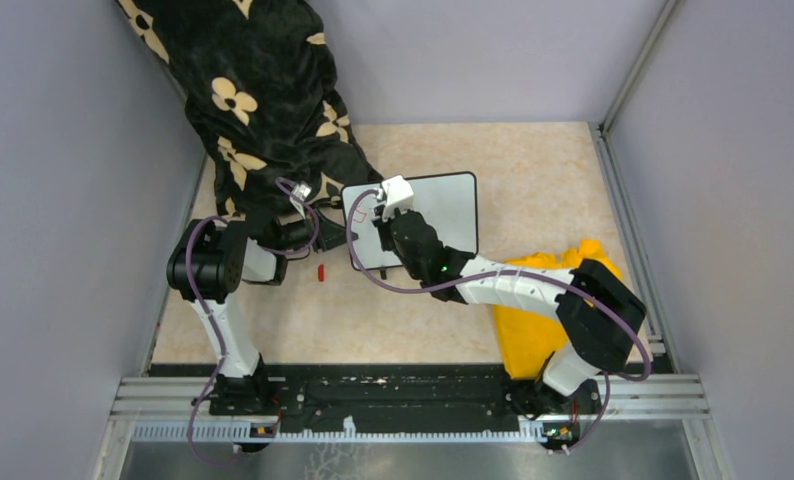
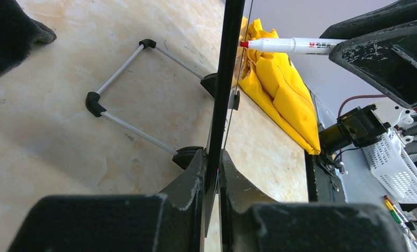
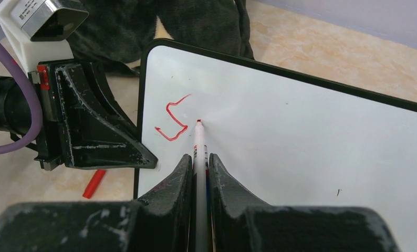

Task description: Write a sentence on the whiteboard

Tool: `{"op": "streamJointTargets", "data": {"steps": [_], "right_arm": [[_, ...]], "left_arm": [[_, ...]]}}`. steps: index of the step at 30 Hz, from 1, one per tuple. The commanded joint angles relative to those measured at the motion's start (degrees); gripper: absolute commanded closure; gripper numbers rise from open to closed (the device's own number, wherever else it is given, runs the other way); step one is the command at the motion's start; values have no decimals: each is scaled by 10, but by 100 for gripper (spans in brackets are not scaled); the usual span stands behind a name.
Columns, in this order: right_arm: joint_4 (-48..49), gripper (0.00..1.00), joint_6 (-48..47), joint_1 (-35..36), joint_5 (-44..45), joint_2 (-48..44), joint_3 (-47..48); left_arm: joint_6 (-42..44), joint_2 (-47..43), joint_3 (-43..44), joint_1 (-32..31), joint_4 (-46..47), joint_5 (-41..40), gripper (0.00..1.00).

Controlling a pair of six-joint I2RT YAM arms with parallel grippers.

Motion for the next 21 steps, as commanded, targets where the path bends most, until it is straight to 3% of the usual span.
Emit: {"op": "streamJointTargets", "data": {"steps": [1,21], "right_arm": [[18,100,9,-6,-2,4,7],[9,100,25,-6,-1,-15,-34]], "left_arm": [[9,7,-7,3,-11,5,100],[7,7,-8,3,-11,3,100]]}}
